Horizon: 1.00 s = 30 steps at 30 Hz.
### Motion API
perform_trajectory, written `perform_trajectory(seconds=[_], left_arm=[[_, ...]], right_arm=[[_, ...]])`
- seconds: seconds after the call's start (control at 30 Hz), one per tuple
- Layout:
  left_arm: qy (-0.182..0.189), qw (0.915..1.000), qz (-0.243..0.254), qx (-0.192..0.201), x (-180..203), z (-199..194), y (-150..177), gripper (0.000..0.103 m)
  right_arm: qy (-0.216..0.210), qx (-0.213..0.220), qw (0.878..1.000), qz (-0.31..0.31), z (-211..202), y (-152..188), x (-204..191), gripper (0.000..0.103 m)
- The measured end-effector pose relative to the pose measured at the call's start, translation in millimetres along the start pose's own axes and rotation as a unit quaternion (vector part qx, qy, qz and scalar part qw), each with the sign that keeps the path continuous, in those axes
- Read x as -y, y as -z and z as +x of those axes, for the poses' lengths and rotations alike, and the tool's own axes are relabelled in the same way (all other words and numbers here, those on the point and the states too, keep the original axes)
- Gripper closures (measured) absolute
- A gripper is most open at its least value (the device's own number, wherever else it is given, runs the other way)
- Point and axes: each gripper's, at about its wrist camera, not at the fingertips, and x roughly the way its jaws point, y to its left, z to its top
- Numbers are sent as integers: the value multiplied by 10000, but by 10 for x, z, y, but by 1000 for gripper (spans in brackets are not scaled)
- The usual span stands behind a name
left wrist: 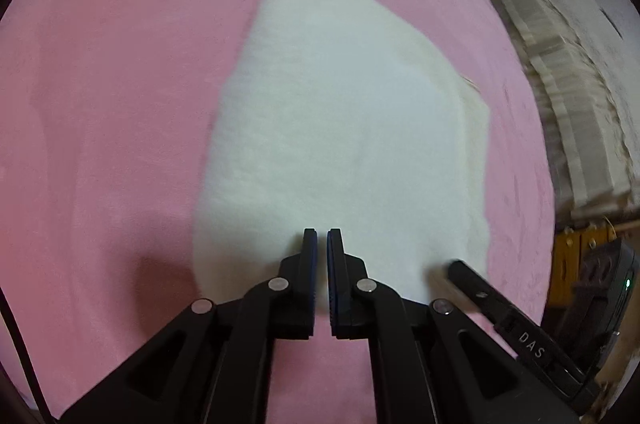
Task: Fold large clothes
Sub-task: 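Press and square the folded white bundle flat with both tools, then move both tools to the bundle's edge and close on it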
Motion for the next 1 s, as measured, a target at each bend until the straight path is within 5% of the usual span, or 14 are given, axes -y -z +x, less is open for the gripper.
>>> perform_trajectory(seconds=[0.07,0.13,0.3,0.43,0.57,0.73,0.77,0.83,0.87,0.9,0.93,1.0], left_arm=[[223,9995,-66,-236,82,93,50,102],[32,9994,-134,-309,70,160,110,102],[-223,9995,-175,-161,31,149,223,102],[-386,9992,-77,-12,-50,87,227,102],[-636,9977,-182,-116,-192,23,220,102],[-1358,9903,9,-301,-43,-108,304,96],[-1537,9874,95,-372,12,-127,327,88],[-1791,9825,186,-469,46,-180,392,58],[-1864,9809,219,-501,86,-180,400,28],[-1926,9797,255,-497,149,-180,402,16],[-1956,9792,299,-448,210,-208,402,16],[-2036,9774,410,-407,292,-266,402,16]], right_arm=[[-783,-199,9967,101,57,31,-89,103],[-1100,-527,9919,349,242,92,-140,103],[-1035,-453,9914,660,412,186,2,103],[-133,-109,9985,516,168,149,396,103],[-240,-81,9958,881,-157,116,793,103],[-162,-436,9975,532,-379,238,645,101],[-178,-492,9975,484,-373,236,521,101],[-90,-645,9974,296,-339,224,238,101],[-16,-730,9972,183,-365,254,186,99],[52,-828,9965,45,-357,268,113,91],[111,-913,9957,-87,-366,279,30,86],[229,-958,9949,-205,-371,280,-99,54]])
